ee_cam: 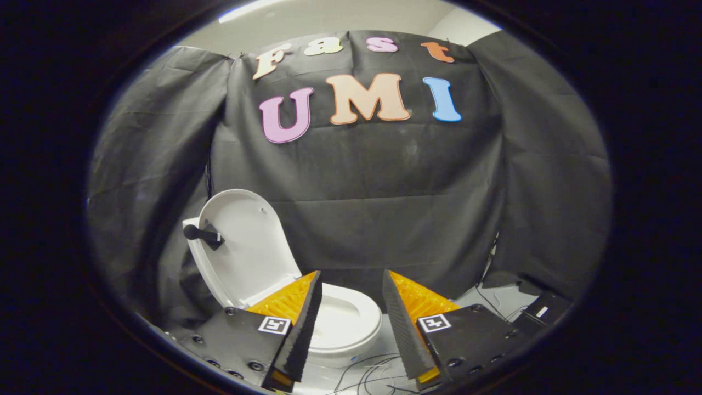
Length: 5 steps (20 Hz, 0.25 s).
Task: Open the toilet lid.
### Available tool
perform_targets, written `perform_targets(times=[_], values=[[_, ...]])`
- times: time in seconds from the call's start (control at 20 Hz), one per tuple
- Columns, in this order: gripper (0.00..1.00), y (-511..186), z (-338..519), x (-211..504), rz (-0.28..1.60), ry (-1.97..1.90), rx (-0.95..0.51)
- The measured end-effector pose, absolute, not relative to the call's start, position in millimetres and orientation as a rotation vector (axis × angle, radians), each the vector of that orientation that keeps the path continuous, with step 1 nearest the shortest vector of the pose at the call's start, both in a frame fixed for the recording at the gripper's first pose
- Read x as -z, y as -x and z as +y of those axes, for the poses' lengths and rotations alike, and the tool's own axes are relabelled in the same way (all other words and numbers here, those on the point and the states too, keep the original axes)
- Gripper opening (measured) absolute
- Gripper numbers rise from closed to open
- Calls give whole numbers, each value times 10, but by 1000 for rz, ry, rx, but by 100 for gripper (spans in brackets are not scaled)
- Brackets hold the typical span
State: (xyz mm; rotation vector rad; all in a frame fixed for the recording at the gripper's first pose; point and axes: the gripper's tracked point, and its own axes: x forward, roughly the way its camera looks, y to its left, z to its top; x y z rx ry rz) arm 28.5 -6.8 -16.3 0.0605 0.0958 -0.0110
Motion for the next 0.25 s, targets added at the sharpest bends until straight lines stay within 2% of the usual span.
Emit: perform_targets(times=[0.25], values=[[70, -77, 7, -1, 13, -10, -4]])
